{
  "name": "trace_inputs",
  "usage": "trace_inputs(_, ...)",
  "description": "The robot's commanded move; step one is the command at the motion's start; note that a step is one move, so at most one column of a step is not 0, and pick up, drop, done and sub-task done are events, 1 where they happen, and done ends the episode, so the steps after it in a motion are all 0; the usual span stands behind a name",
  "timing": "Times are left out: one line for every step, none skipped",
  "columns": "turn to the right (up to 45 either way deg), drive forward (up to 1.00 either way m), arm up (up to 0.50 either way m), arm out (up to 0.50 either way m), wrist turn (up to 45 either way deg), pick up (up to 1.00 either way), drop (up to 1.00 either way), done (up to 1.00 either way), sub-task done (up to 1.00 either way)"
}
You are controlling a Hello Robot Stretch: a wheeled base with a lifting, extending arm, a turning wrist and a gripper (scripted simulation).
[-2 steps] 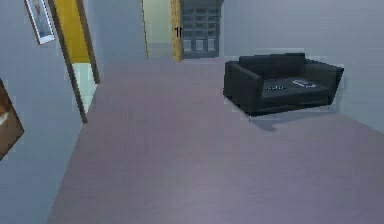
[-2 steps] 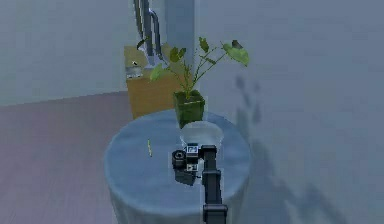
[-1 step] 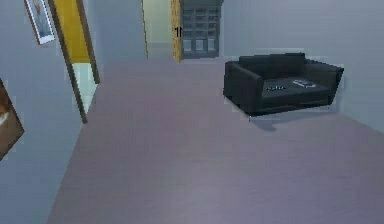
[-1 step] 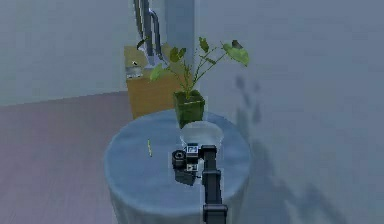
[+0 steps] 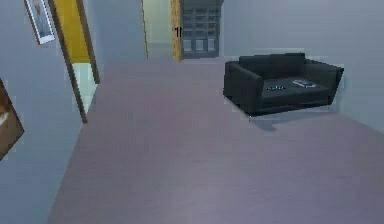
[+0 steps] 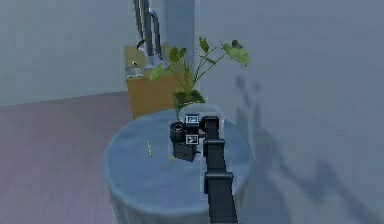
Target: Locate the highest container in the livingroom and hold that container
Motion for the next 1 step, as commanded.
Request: trace_inputs(0.0,0.0,0.0,0.0,0.0,0.0,0.0,1.0,0.0)
